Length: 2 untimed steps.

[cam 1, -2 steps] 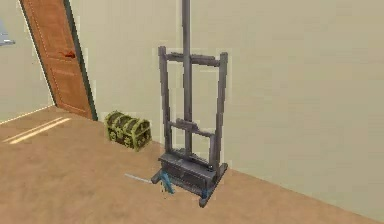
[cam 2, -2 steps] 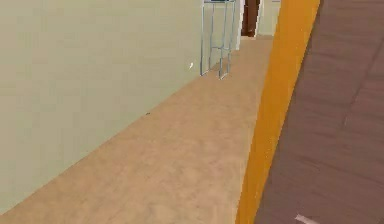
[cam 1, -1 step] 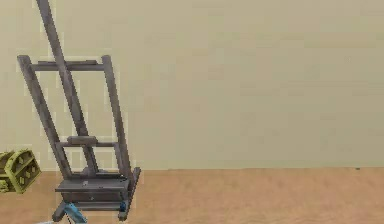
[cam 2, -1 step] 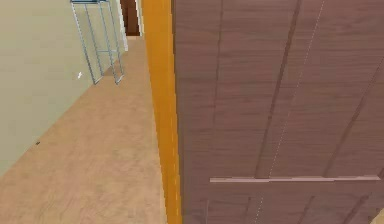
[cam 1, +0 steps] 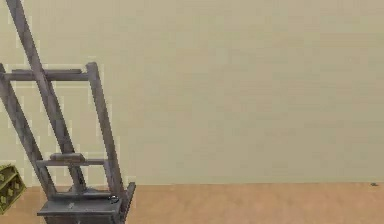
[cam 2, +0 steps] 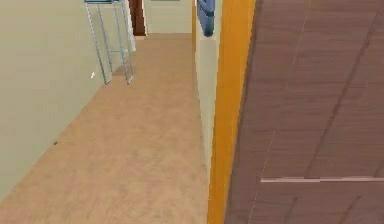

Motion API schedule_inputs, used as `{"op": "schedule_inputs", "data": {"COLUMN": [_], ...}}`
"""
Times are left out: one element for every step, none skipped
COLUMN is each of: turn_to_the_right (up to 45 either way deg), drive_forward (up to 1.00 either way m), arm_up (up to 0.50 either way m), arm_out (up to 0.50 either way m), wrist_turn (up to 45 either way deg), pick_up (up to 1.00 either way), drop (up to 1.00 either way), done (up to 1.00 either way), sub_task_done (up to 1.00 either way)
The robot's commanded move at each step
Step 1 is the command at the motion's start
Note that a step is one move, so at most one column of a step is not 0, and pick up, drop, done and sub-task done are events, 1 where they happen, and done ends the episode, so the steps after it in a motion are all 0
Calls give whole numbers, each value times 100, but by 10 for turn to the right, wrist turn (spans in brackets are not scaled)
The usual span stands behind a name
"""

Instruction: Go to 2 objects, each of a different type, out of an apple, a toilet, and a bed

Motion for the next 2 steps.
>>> {"op": "schedule_inputs", "data": {"turn_to_the_right": [240,0], "drive_forward": [0,30], "arm_up": [0,0], "arm_out": [0,0], "wrist_turn": [0,0], "pick_up": [0,0], "drop": [0,0], "done": [0,0], "sub_task_done": [0,0]}}
